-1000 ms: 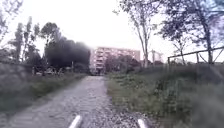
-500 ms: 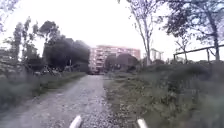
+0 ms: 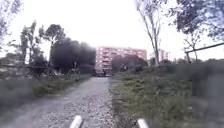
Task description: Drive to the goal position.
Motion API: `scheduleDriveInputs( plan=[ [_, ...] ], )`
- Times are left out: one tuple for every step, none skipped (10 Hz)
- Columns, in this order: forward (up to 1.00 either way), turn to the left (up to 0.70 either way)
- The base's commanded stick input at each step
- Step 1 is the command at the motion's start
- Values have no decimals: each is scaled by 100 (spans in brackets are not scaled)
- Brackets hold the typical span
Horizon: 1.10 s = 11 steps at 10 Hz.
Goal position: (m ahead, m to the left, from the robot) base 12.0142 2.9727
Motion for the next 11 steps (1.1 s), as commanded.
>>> scheduleDriveInputs(
  plan=[
    [100, 0],
    [100, 0],
    [100, 0],
    [100, 0],
    [100, 0],
    [100, 0],
    [100, 0],
    [100, 0],
    [100, 0],
    [100, 0],
    [100, 0]
  ],
)
